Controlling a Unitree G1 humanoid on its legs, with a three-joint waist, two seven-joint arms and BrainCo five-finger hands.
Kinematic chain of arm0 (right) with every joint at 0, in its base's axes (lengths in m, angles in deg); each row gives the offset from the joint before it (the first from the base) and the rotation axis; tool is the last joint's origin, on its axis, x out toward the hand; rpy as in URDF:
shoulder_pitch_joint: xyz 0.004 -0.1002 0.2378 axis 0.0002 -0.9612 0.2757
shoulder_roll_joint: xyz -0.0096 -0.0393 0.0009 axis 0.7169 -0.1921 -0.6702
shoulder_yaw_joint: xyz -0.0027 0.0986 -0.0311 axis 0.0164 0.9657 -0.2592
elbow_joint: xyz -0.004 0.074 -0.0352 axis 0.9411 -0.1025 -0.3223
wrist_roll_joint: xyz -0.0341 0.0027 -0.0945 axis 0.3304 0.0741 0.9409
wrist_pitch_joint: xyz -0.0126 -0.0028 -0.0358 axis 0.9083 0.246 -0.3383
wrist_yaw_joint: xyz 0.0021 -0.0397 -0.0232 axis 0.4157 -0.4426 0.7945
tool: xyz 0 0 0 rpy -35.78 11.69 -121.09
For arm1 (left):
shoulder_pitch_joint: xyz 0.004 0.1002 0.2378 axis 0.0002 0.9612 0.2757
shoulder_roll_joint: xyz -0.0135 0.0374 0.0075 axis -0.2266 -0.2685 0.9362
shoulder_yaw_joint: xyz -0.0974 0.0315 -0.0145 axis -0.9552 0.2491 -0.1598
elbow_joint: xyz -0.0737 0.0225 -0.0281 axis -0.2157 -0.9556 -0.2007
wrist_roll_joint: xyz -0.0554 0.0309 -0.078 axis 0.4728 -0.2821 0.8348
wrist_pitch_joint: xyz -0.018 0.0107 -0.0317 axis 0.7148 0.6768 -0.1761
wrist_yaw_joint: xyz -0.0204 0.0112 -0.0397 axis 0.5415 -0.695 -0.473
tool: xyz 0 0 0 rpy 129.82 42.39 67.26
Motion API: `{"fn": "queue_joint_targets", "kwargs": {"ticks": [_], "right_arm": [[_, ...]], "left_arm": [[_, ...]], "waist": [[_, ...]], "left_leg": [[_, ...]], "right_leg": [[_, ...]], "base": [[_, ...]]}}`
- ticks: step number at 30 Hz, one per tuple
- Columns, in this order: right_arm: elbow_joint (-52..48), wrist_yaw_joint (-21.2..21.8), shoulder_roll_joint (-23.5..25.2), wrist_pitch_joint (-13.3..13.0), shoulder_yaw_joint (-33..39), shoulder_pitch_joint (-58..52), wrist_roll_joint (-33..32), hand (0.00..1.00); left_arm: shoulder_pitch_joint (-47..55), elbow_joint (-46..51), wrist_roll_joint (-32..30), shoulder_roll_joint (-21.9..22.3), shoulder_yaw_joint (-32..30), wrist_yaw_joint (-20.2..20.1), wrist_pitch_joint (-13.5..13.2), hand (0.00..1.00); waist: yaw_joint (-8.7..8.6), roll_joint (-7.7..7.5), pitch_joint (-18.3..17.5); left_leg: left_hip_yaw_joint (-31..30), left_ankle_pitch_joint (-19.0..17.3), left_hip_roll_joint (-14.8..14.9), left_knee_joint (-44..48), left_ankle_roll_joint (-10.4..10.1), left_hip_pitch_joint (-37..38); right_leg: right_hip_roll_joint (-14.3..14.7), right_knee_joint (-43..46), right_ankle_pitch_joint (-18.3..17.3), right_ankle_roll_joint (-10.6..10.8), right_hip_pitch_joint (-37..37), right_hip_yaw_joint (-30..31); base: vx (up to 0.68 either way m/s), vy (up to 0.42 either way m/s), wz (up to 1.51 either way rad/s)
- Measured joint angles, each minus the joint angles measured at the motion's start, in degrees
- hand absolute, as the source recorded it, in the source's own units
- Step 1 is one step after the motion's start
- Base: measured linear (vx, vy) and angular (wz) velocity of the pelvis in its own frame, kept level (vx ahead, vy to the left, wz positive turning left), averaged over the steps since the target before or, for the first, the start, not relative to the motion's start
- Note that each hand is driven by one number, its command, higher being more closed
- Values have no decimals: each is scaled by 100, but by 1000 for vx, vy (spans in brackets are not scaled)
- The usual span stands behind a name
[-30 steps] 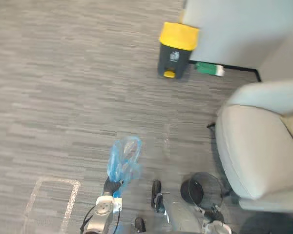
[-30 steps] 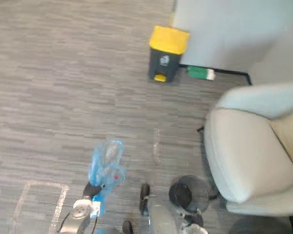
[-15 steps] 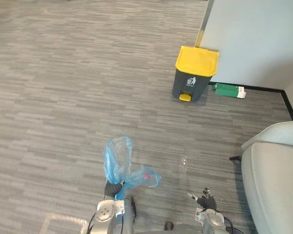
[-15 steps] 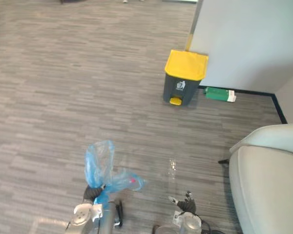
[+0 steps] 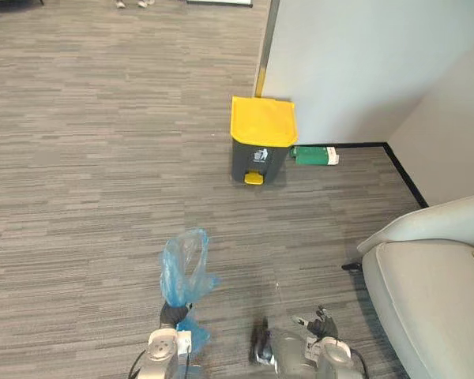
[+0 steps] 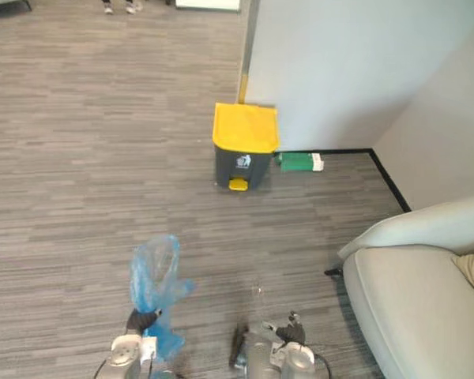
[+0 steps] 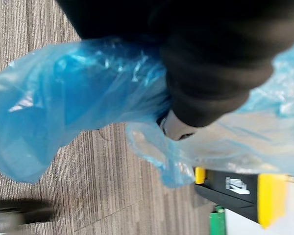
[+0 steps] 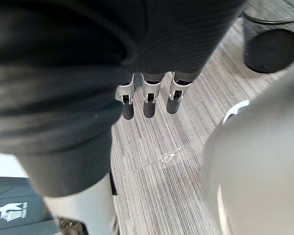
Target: Gather rubbish on tea table into small bin, then transfer packed bag to large trash can.
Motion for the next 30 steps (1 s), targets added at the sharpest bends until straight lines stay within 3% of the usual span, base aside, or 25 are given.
{"fn": "queue_joint_targets", "kwargs": {"ticks": [2, 5, 6, 7, 8, 9, 11, 14, 16, 17, 18, 19, 20, 21, 22, 23, 25, 26, 27, 28, 30], "right_arm": [[21, -1, -140, -13, 14, 113, 0, 0], [76, 10, -146, -10, 280, 90, -16, 0], [48, 14, -120, -4, 266, 29, -12, 0], [-56, 14, -132, -1, 191, -38, -16, 0], [-111, 15, -121, -13, 161, -68, -18, 0], [-111, 16, -79, -15, 154, -107, -18, 0], [-103, 17, -80, -12, 186, -103, -18, 0], [-48, 11, -81, 13, 236, -10, -15, 0], [-33, -10, -87, 39, 355, -7, -8, 0], [-19, -22, -103, 40, 400, -30, -7, 0], [63, -34, -163, 40, 409, -60, -4, 0], [226, -32, -215, 61, 403, -57, -1, 0], [283, -34, -169, 87, 386, -43, -2, 0], [322, -23, -63, 93, 332, -36, 1, 0], [334, -23, -36, 93, 330, -26, 0, 0], [347, -21, -2, 93, 317, 1, 3, 0], [369, -21, -41, 94, 319, -18, 4, 0], [368, -16, -48, 92, 311, -56, 5, 0], [370, -13, -48, 95, 302, -77, 5, 0], [350, -3, -49, 97, 302, -97, 2, 0], [329, -4, -141, 86, 290, -125, 5, 0]], "left_arm": [[-49, -56, -4, 61, 21, -4, -2, 100], [-117, -156, -6, 143, 61, -5, 0, 100], [-107, -112, -8, 202, 48, -13, 2, 100], [-38, 18, -6, 272, 32, -22, -2, 100], [30, 137, -4, 316, -4, -30, -6, 100], [124, 314, 1, 364, -9, -35, -14, 100], [181, 354, 8, 389, -2, -41, -25, 100], [197, 348, 10, 412, -36, -43, -23, 100], [161, 345, 7, 468, -54, -41, -26, 100], [152, 343, 6, 491, -52, -41, -31, 100], [155, 327, 5, 530, -46, -40, -40, 100], [161, 257, 2, 524, -47, -36, -40, 100], [153, 225, 1, 499, -43, -35, -40, 100], [120, 200, 1, 376, -42, -35, -40, 100], [95, 184, 0, 335, -42, -36, -39, 100], [61, 166, -7, 286, -18, -39, -15, 100], [72, 170, -7, 289, 56, -38, 11, 100], [144, 178, -3, 259, 143, -33, 16, 100], [155, 172, -3, 197, 213, -27, 25, 100], [167, 173, -2, 162, 261, -27, 29, 100], [213, 176, 0, 48, 275, -8, 33, 100]], "waist": [[1, 274, 18], [-72, 455, 33], [-111, 538, 76], [-69, 564, 73], [-11, 550, 66], [149, 489, 24], [245, 456, 10], [303, 401, 35], [351, 367, 64], [351, 378, 63], [390, 477, 17], [442, 532, -20], [481, 408, -8], [478, 177, -82], [479, 127, -89], [516, 66, -89], [514, 108, -87], [482, 131, -80], [474, 137, -69], [460, 135, -62], [381, 230, -5]], "left_leg": [[-268, -14, 215, 161, -43, -65], [-546, 33, 482, 1297, -131, -403], [-528, 406, 824, 2879, -480, -936], [-446, 359, 1070, 3945, -471, -1332], [-328, 283, 1192, 4454, -431, -1549], [-47, 105, 1279, 4905, -366, -1936], [245, -43, 1246, 4608, -192, -2313], [325, -11, 830, 2658, -105, -2676], [203, 534, 357, 1066, -136, -2727], [140, 743, 261, 677, -134, -2705], [65, 1181, 196, 121, -201, -2635], [10, 1941, 185, 89, -86, -2531], [51, 1987, 59, 120, 93, -2468], [94, 1788, -160, 153, 177, -2464], [106, 1709, -206, 214, 213, -2478], [127, 1406, -320, 502, 258, -2507], [151, 955, -429, 750, 388, -2350], [163, 741, -544, 671, 425, -2011], [146, 639, -592, 643, 434, -1841], [129, 568, -627, 625, 421, -1692], [87, 327, -644, 535, 427, -1056]], "right_leg": [[186, 440, -485, -136, -176, 2], [320, 606, -876, -210, 42, -180], [500, 294, -983, -257, 610, -234], [619, 89, -1046, -368, 966, -225], [681, 5, -1091, -435, 1157, -169], [704, -146, -1145, -529, 1469, -26], [694, -418, -1168, -514, 1798, 116], [476, -513, -1275, -316, 2086, 347], [209, -650, -1395, -79, 2395, 461], [155, -689, -1452, 15, 2489, 467], [145, -698, -1577, 207, 2633, 494], [138, -707, -1699, 377, 2763, 565], [30, -714, -1749, 449, 2848, 615], [-193, -713, -1768, 487, 2874, 616], [-255, -701, -1764, 493, 2880, 615], [-391, -490, -1750, 532, 2871, 643], [-556, 485, -1792, 678, 2634, 749], [-742, 2004, -1618, 938, 2062, 853], [-812, 2857, -1520, 987, 1739, 891], [-841, 3419, -1525, 966, 1514, 901], [-831, 4528, -1811, 667, 888, 616]], "base": [[384, -199, -13], [365, -203, 12], [378, -162, 18], [382, -130, 6], [370, -57, -36], [433, -63, -54], [381, -27, -48], [353, 92, -37], [444, 191, -22], [437, 240, -9], [460, 288, -18], [461, 290, -20], [519, 299, -8], [326, 172, 7], [393, 205, 11], [359, 218, 7], [471, 290, -1], [375, 213, -3], [377, 192, 3], [309, 108, 8], [398, 100, 2]]}}
